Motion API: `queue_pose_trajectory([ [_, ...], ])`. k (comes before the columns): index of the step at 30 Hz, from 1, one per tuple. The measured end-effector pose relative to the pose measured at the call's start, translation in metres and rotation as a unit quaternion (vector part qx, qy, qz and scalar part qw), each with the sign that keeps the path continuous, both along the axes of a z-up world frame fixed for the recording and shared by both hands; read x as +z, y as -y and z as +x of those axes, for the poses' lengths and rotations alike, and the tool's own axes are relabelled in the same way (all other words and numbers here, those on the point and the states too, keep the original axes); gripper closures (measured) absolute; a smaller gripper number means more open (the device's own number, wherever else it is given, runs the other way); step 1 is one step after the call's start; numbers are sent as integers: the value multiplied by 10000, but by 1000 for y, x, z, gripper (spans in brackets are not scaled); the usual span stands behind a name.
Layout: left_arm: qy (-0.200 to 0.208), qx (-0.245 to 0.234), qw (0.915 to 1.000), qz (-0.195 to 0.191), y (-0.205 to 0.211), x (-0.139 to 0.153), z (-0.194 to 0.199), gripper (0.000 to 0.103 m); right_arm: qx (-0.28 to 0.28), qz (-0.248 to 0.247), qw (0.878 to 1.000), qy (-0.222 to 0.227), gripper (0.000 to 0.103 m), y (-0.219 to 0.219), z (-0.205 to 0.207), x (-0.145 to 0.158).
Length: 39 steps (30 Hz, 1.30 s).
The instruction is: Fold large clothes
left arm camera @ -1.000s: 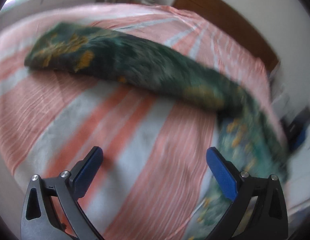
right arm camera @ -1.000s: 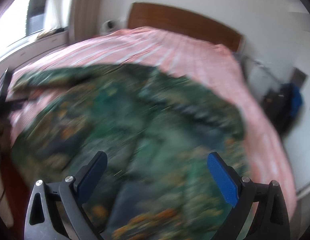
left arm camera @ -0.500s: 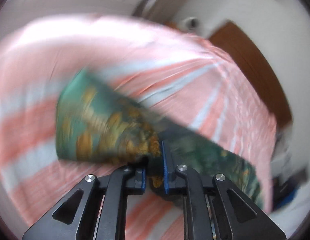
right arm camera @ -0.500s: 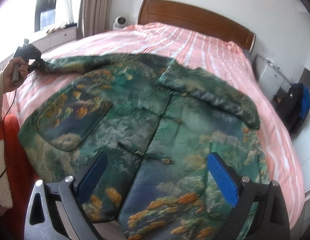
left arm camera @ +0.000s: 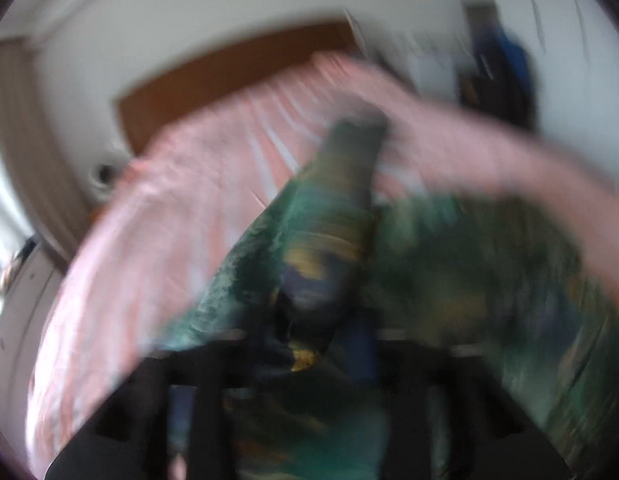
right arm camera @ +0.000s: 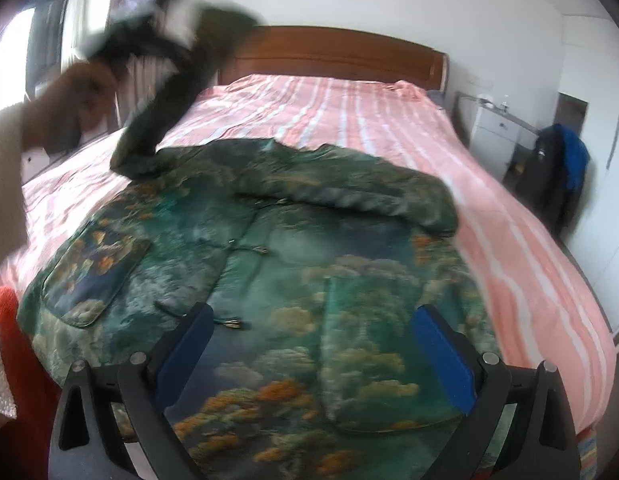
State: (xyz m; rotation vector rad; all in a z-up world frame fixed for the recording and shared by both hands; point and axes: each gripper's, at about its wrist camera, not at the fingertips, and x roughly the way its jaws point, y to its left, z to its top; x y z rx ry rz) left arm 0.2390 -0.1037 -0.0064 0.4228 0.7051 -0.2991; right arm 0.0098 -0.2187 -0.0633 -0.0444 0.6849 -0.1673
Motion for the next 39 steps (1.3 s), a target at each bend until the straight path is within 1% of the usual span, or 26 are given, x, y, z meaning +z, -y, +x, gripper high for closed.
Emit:
queue_pose_trajectory([
  [1,-270,-7,9987,439,16,-34,-2,16,-44,10,10000,6,4,4,-2,0],
  [2,-369,-54,9969,690,21,-55,-7,17,-92,18,10000,7,4,9,-4,0],
  [4,-559,-231,9931,1000,20,-86,-26,17,-172,62,9998,34,4,18,-9,0],
  [5,-618,-328,9924,1016,17,-90,-36,17,-224,83,9997,72,4,24,-13,0],
  [6,-652,-445,9920,989,6,-90,-49,17,-267,91,9996,100,4,28,-16,-1],
  [8,-652,-517,9926,884,3,-80,-57,13,-364,109,9992,101,4,37,-19,-6],
  [9,-660,-544,9937,719,-13,-70,-64,10,-416,138,9990,77,4,42,-20,-9],
  [11,-620,-505,9959,429,-23,-56,-60,5,-514,251,9984,30,4,50,-17,-14],
  [12,-581,-422,9970,275,-34,-48,-57,2,-541,311,9980,18,4,53,-15,-15],
  [14,-509,-72,9986,-92,-62,-33,-37,1,-544,383,9978,30,4,53,-11,-16],
  [16,-498,490,9967,-403,-90,-29,-12,1,-458,341,9983,79,4,47,-8,-15],
  [18,-603,1269,9881,-619,-122,-44,22,1,-332,283,9990,116,4,39,-7,-15],
  [19,-816,1713,9796,-667,-140,-61,40,1,-242,242,9993,124,4,34,-7,-15],
  [20,-1151,2059,9694,-684,-155,-82,57,1,-174,203,9996,124,4,29,-7,-16],
  [21,-1473,2296,9591,-749,-168,-101,68,0,-135,179,9997,113,4,26,-8,-17],
  [22,-1739,2413,9492,-1031,-181,-115,72,0,-93,169,9998,87,4,24,-8,-18],
  [24,-1835,2568,9337,-1692,-198,-115,72,0,-51,205,9998,20,4,22,-7,-21],
  [25,-1757,2668,9289,-1876,-203,-108,65,1,-66,224,9997,12,4,23,-7,-21],
  [26,-1634,2691,9289,-1952,-204,-99,56,1,-91,227,9997,38,4,24,-8,-20],
  [27,-1527,2664,9316,-1946,-204,-90,48,1,-113,224,9997,66,4,25,-10,-20],
  [30,-1239,2362,9473,-1775,-204,-60,17,1,-231,258,9993,121,4,32,-9,-20],
  [31,-1143,2245,9542,-1613,-202,-48,7,1,-262,297,9991,126,4,33,-8,-19],
  [33,-1058,2115,9628,-1310,-203,-33,-10,1,-312,391,9987,132,4,37,-6,-19],
  [34,-1045,2078,9667,-1067,-206,-23,-24,1,-326,417,9985,135,4,38,-6,-19],
  [37,-1097,2008,9724,-465,-209,-8,-46,1,-325,408,9985,170,4,38,-9,-16],
  [39,-1140,1975,9736,45,-215,0,-63,1,-334,346,9986,202,4,39,-11,-12],
])
